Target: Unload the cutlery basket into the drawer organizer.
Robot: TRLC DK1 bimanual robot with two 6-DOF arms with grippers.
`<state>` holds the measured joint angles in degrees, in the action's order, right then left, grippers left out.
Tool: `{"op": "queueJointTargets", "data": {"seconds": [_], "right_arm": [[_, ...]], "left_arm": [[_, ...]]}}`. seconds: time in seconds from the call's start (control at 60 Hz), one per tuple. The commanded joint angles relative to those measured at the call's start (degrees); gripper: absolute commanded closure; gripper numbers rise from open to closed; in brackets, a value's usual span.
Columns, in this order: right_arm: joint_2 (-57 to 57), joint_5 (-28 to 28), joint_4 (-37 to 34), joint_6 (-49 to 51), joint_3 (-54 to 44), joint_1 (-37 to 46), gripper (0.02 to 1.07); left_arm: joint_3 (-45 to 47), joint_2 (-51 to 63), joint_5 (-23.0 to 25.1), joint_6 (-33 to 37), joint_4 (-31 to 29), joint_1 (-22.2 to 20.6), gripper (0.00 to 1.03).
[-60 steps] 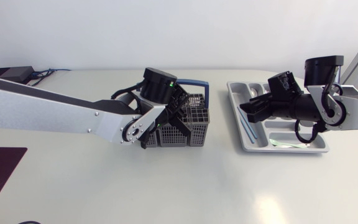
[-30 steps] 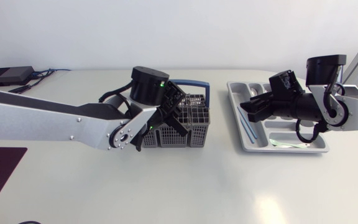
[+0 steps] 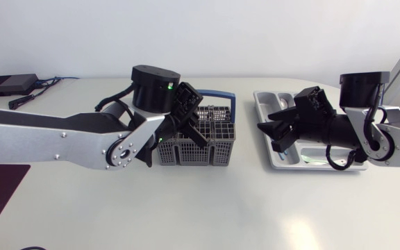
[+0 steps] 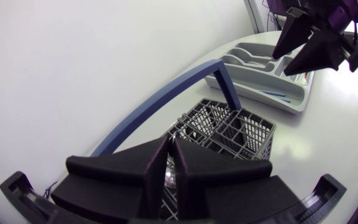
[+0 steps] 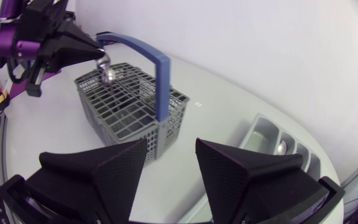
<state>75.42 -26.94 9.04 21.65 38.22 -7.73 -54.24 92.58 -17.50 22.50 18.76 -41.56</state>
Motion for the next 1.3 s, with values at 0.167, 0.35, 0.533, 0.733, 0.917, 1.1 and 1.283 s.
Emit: {"op": "queueJointTargets", "data": {"seconds": [0.167, 0.35, 0.533, 0.733, 0.917, 1.1, 1.283], "right_arm": [[-2.56, -3.82, 1.33, 5.25, -4.2, -7.22, 0.47], [-2.12, -5.14, 4.76, 5.25, -4.99, -12.14, 0.47], [-1.24, -4.17, 8.1, 3.4, -4.03, -15.3, 0.47], [-0.36, -1.54, 10.39, 2.43, -3.15, -17.85, 0.47], [-0.53, 0.57, 12.58, 1.03, -2.97, -18.55, 0.47], [-0.71, 2.15, 14.52, 0.15, -3.85, -20.22, 0.47], [-0.8, 4.61, 16.98, -0.12, -4.82, -21.54, 0.47]], "left_arm": [[1.77, -4.68, -0.61, 0.7, 0.66, -0.71, 0.9], [1.86, -6.44, -0.78, 0.7, -0.13, -0.71, 0.9], [0.8, -7.06, -0.96, -0.27, -2.06, -0.63, 0.9], [-0.96, -7.5, -0.7, -1.5, -4.7, -0.1, 0.9], [-3.42, -8.46, 0.89, -3.87, -8.83, 0.08, 0.9], [-5.97, -8.82, 2.73, -6.95, -12.35, 0.25, 0.9], [-7.9, -8.38, 5.19, -10.02, -15.07, 0.34, 0.9]]}}
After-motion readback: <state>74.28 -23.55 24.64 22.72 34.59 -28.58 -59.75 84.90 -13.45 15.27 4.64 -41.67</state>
